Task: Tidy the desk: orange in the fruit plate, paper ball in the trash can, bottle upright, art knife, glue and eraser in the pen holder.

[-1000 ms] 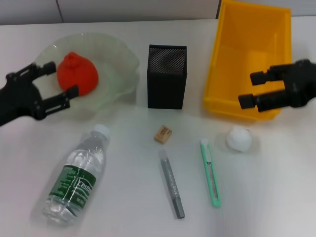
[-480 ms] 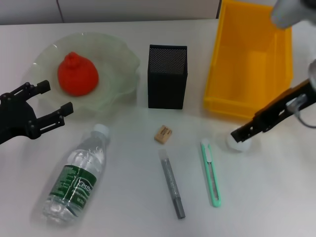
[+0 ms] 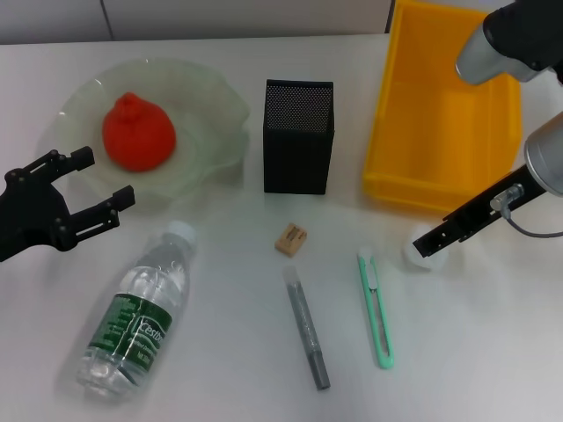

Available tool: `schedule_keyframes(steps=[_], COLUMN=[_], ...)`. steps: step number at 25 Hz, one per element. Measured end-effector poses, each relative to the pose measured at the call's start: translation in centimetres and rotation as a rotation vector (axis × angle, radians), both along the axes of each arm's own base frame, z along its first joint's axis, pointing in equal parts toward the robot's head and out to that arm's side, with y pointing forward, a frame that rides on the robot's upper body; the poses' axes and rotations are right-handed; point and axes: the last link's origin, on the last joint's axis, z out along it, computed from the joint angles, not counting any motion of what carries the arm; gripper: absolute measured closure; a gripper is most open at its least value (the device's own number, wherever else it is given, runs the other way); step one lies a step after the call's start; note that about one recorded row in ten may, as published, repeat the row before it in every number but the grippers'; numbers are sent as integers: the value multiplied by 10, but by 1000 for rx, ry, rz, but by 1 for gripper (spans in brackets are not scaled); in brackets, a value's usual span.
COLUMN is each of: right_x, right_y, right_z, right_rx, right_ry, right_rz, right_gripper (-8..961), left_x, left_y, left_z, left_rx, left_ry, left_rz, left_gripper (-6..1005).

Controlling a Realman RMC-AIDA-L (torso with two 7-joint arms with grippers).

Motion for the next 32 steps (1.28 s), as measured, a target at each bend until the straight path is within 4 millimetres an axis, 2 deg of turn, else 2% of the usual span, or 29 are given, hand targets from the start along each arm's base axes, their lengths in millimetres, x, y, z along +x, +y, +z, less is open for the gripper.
schedule_keyframes(steps=[15,21,27,29,32], right_x=[18,20,18,15,6], right_y=[12,13,14,15,14], right_z=[-31,-33,-32,-30,-25], right_rx=[-26,-27,-21,-15,-2], right_ry=[-16,-17,-14,-8,19], right_rz=[-4,-4,0,11,34], right_gripper=[126,127,302,497,502], left_x=[-2,-3,-3,-3,-3], left_y=[-3,-5,-5,-5,-5], left_z=[-2,-5,-5,-5,-4], left_rx=[0,2,4,5,5], left_ry=[3,3,3,4,3], left_rz=[2,0,0,-1,-2], left_gripper=[175,176,176,177,177])
